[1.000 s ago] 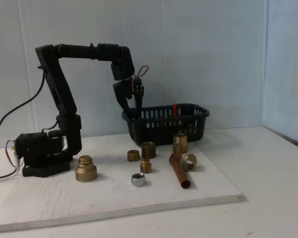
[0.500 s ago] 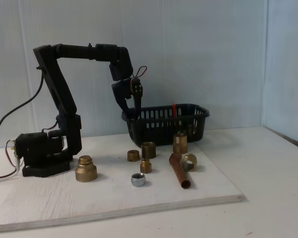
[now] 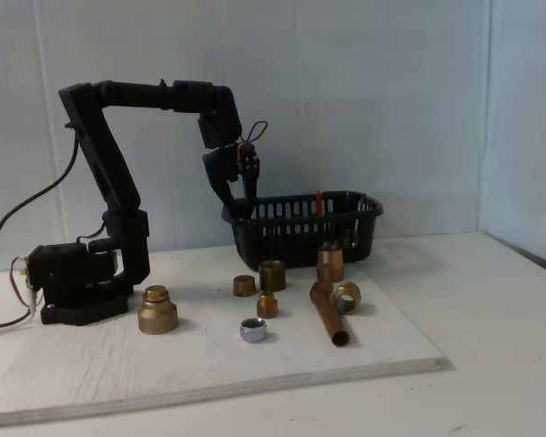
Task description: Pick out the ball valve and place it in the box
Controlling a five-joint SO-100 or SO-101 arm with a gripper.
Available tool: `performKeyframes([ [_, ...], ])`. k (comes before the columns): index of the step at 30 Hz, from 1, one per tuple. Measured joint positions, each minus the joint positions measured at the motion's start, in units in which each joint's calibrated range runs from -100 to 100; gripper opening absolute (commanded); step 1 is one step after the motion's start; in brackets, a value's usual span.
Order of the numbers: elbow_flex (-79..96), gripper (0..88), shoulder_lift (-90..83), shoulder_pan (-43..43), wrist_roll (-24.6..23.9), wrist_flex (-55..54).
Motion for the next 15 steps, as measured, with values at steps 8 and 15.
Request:
performKeyframes([
  [8, 0.3, 0.9, 0.0, -0.7, -0.7, 0.0],
  [15, 1.6, 0.9, -0.2, -1.4, -0.9, -2.8],
])
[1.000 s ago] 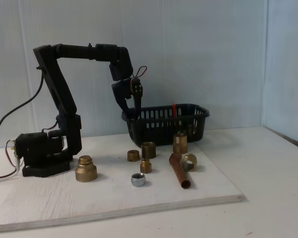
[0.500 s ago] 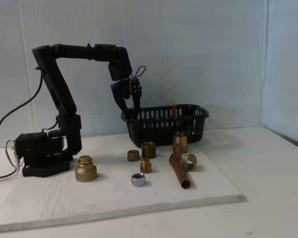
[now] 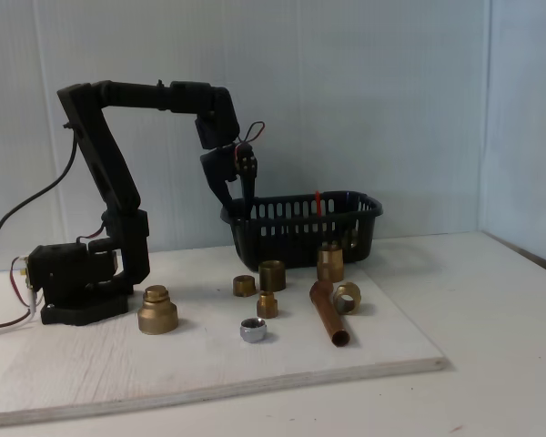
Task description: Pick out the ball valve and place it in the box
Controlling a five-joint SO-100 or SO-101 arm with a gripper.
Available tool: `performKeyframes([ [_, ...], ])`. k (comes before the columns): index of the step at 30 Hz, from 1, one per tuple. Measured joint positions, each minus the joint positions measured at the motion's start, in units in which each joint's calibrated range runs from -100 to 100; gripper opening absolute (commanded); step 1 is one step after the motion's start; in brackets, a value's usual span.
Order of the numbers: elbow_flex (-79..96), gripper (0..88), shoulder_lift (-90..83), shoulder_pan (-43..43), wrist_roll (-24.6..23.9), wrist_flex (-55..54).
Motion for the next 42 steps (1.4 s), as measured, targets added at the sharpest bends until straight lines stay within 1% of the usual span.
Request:
performKeyframes([
  [7, 4.7, 0.8, -5.4, -1.7, -0.2, -3.0],
  [14, 9.0, 0.8, -13.3, -2.1, -0.4, -3.0],
  [35, 9.4, 0.9, -14.9, -2.2, -0.4, -2.9],
  [42, 7.6, 1.2, -14.7, -0.1, -0.3, -2.6],
])
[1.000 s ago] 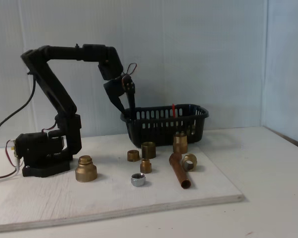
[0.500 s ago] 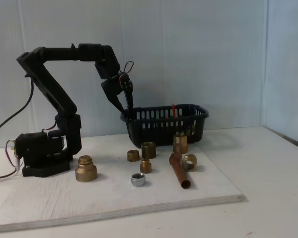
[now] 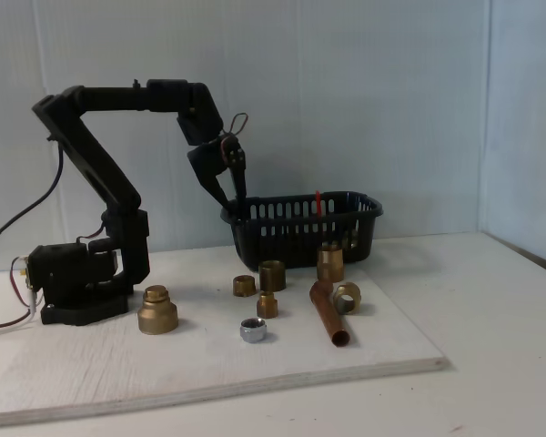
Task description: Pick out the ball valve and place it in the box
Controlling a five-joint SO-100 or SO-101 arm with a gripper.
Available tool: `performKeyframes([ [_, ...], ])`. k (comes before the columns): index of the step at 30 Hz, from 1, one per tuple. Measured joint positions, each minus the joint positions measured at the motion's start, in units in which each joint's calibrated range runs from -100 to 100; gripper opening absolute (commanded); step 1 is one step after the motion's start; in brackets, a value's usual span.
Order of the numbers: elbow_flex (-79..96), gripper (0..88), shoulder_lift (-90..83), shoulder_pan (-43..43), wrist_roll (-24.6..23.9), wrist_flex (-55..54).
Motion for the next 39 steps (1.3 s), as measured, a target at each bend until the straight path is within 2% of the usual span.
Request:
performKeyframes([
  [2, -0.1, 4.1, 0.0, 0.1, 0.3, 0.3],
  [8, -0.1, 21.8, 0.0, 0.1, 0.6, 0.3],
  [12, -0.1, 26.7, 0.0, 0.1, 0.8, 0.3],
  [21, -0.9, 26.8, 0.0, 0.7, 0.8, 0.3],
  [29, -8.9, 26.8, 0.1, 10.1, 1.0, 1.0],
  [36, -9.5, 26.7, 0.1, 11.3, 1.9, 1.2],
  [39, -11.0, 22.7, 0.1, 11.3, 2.0, 4.7],
])
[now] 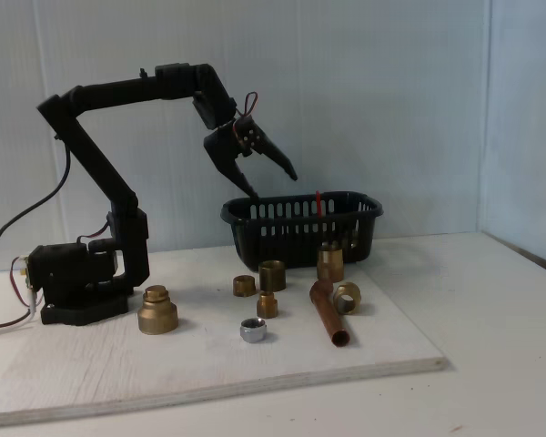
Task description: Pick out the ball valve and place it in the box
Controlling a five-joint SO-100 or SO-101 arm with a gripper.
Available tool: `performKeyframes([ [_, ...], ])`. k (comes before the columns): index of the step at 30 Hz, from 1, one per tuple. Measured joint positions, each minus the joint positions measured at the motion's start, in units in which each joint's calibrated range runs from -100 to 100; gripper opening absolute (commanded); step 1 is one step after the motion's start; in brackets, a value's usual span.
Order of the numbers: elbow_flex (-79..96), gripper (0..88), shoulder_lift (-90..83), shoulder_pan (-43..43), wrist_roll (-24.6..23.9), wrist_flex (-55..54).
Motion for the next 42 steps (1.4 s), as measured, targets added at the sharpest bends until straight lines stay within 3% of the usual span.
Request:
performKeyframes([
  [5, -7.3, 0.5, -1.5, 0.8, 0.6, 10.8],
  [12, -7.8, 0.8, -11.5, 4.4, 1.2, 17.8],
  [22, 12.6, 0.7, -39.3, 5.0, 2.6, 17.8],
  [27, 18.6, 0.7, -53.7, 10.2, 2.6, 16.3],
  [35, 27.6, 0.7, -57.2, 18.6, 3.7, 5.4],
  [42, 39.1, 0.7, -57.4, 19.9, 4.1, -2.6],
])
